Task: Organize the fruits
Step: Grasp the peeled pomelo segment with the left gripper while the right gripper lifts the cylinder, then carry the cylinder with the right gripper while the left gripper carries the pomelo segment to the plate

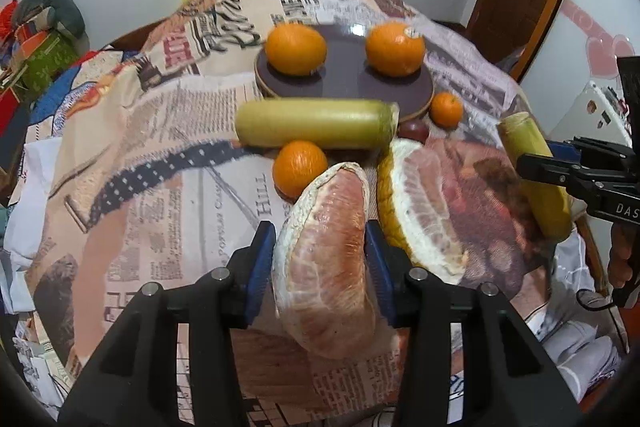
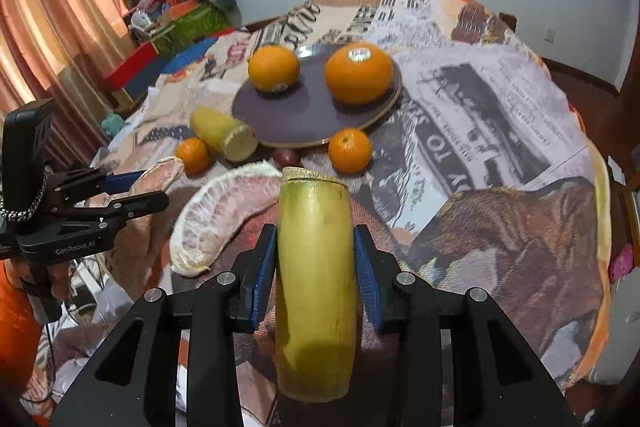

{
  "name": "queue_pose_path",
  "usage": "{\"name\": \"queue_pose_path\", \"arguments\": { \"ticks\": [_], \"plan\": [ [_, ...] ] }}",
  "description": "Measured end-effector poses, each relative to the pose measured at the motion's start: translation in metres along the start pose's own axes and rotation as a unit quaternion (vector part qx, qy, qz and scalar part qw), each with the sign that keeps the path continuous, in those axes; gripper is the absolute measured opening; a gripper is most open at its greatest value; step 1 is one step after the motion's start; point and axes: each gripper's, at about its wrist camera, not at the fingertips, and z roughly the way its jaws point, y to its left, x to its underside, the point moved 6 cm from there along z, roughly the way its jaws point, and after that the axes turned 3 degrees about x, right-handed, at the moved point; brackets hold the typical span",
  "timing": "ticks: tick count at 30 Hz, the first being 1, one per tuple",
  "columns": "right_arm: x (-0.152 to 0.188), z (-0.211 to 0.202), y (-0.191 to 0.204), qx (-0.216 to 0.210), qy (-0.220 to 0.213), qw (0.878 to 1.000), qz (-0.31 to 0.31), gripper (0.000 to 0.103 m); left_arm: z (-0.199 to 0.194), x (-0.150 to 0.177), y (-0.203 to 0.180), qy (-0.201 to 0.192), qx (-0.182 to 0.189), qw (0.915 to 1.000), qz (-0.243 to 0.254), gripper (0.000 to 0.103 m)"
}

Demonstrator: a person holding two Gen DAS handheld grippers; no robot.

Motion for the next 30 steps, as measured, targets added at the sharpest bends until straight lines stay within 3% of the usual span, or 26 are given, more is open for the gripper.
{"name": "queue_pose_path", "arguments": {
  "ticks": [7,9,13,30],
  "plan": [
    [-0.019,-0.022,0.001,0.005,-0.040,0.999,0.001,0.034,-0.030,-0.023,-0.002,-0.050,0.003,0.9987,-0.008,0.043],
    [-0.025,-0.025,0.002,0.008,-0.049,0.999,-0.002,0.034,-0.035,-0.032,-0.002,-0.062,0.004,0.9981,-0.008,0.035],
    [-0.037,-0.029,0.003,0.009,-0.065,0.998,-0.003,0.034,-0.042,-0.048,-0.003,-0.079,0.028,0.9963,-0.016,0.008],
    [-0.067,-0.028,0.005,-0.001,-0.093,0.996,-0.003,0.034,-0.054,-0.064,-0.003,-0.102,0.027,0.9944,-0.010,0.008]
  ]
}}
